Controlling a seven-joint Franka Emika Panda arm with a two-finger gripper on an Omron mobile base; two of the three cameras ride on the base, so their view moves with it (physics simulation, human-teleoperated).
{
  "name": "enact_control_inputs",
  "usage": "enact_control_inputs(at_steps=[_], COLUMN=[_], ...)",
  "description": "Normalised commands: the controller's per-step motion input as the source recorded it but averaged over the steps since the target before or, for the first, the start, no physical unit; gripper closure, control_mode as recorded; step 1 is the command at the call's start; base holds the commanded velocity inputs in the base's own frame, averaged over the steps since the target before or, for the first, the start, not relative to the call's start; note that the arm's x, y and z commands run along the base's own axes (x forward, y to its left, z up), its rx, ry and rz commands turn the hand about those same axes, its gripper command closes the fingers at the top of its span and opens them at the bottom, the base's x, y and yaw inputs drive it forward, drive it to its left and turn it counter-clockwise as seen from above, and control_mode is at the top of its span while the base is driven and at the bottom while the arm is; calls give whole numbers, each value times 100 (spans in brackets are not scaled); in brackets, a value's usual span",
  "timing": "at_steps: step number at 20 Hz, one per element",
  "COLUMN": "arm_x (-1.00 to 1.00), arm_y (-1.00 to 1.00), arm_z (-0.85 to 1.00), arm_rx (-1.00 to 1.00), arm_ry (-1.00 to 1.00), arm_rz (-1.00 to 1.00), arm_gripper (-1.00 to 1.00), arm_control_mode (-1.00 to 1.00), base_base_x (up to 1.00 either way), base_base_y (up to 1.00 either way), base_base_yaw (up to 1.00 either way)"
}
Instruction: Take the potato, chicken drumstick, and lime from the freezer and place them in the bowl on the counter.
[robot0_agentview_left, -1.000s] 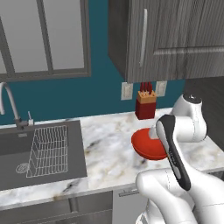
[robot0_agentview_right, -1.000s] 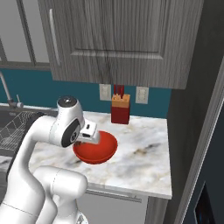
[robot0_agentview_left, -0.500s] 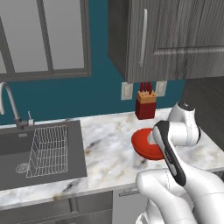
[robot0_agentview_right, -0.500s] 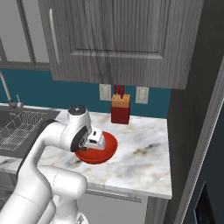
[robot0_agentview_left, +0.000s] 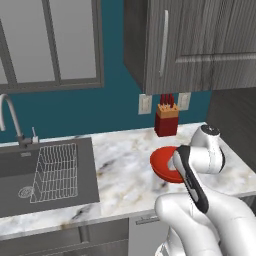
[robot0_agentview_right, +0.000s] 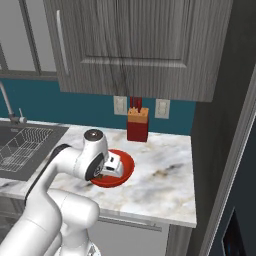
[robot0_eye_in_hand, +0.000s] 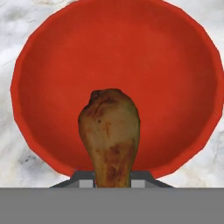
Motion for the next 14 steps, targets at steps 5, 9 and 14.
enact_control_inputs(at_steps=[5, 9, 14], arm_x=[20, 1, 3], arm_y=[0, 0, 0], arm_z=[-12, 0, -11], arm_rx=[0, 0, 0], arm_ry=[0, 0, 0], arm_rz=[0, 0, 0], arm_gripper=[100, 100, 100], arm_control_mode=[-100, -100, -100], base_base_x=[0, 0, 0], base_base_y=[0, 0, 0], base_base_yaw=[0, 0, 0])
